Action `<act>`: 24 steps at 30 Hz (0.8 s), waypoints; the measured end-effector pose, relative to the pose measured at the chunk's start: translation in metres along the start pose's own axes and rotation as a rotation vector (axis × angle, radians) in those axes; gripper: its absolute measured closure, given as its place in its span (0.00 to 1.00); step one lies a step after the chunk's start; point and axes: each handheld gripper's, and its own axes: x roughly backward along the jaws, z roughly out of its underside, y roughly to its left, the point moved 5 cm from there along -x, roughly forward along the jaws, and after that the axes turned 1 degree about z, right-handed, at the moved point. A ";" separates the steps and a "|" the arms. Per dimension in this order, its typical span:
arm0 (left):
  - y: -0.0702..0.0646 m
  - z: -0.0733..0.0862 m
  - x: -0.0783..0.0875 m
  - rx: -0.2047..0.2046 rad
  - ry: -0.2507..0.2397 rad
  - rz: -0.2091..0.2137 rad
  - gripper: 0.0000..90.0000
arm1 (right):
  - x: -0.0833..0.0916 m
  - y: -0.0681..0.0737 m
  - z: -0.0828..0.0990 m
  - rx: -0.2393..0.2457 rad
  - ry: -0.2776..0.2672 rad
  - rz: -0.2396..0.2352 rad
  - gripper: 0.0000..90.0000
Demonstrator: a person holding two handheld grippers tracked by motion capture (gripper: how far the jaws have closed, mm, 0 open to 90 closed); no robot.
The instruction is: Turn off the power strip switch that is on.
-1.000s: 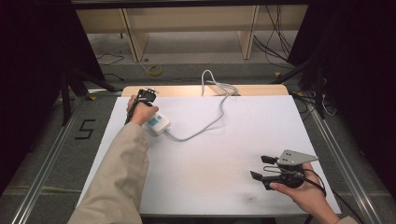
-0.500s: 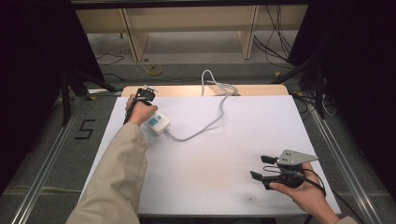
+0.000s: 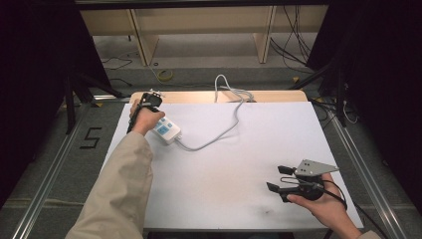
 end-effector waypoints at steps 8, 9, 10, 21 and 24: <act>0.004 0.011 0.009 0.019 -0.007 0.013 1.00 | -0.001 0.000 0.000 0.001 0.001 -0.002 0.31; 0.005 0.012 0.010 0.025 -0.013 0.013 1.00 | -0.001 0.000 0.000 0.001 0.003 -0.002 0.31; 0.005 0.013 0.012 0.029 -0.016 0.012 1.00 | -0.001 0.000 0.000 0.003 0.004 -0.002 0.31; 0.008 0.025 0.025 0.040 -0.043 0.034 1.00 | -0.002 0.000 0.000 0.002 0.008 -0.003 0.31; 0.008 0.026 0.029 0.049 -0.053 0.035 1.00 | -0.002 0.000 0.000 0.004 0.005 -0.002 0.31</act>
